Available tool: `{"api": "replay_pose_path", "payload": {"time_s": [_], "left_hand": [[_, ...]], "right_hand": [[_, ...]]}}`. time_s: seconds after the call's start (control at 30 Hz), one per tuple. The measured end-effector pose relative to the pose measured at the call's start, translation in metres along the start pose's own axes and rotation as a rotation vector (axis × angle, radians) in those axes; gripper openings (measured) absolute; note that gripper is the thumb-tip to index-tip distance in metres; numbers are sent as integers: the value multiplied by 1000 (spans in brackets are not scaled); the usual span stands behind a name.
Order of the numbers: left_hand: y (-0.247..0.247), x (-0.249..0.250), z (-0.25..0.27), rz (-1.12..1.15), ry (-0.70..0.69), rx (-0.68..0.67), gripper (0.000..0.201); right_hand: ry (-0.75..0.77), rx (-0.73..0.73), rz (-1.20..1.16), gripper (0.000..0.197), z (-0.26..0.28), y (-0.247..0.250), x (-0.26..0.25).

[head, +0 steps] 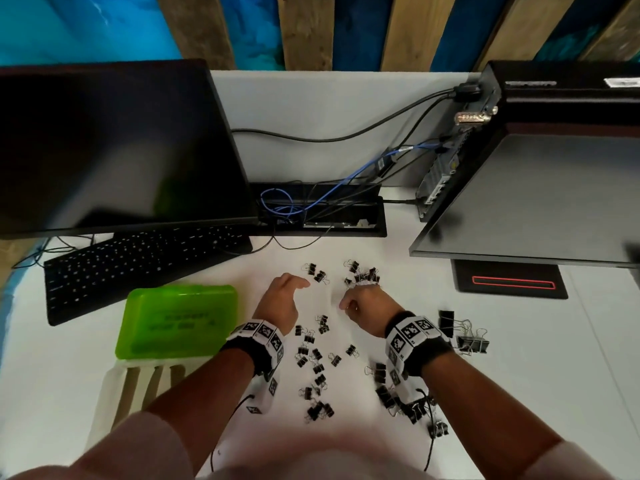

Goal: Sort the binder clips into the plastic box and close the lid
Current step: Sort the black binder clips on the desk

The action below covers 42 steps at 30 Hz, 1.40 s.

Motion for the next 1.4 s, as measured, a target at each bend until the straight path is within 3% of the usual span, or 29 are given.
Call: {"api": "replay_pose_path", "payload": {"time_s": [0.3,0.5,0.63,0.77,1.0,1.1,1.27,1.4], "left_hand": [[5,-28,15,-34,159,-73,45],[-6,-39,25,62,195,-115,41],[-6,-36,23,71,168,-136,37],[-7,-37,17,72,169,-143,47],[-11,-35,18,50,153,-165,43],[-11,-33,22,51,149,-166,41],[-9,-40,34,-58,118,-112,53],[-8,-49,38,-148,156,-62,42]], "right_hand": [[-3,-23,46,28,-29,-13,-16],[31,18,91,56,-50,-18,-15],[47,-78,259,75,-63,-29,-15],[69,-132,367,81,-72,-35,-15],[82,-50,474,67,-71,-26,-30],[127,-107,511,71,-73,-34,-30],[166,-130,611,47,-71,-34,-29],[114,-123,721,40,-58,-19,-22]]}}
Point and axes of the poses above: each hand's wrist, its own z-axis away from the middle knuckle, its own y-axis out of the back of the hand, x = y × z, the point moved 5 cm from there along -z, towards the middle knuckle, and after that the axes turned 12 degrees about y, right-handed, at the moved point
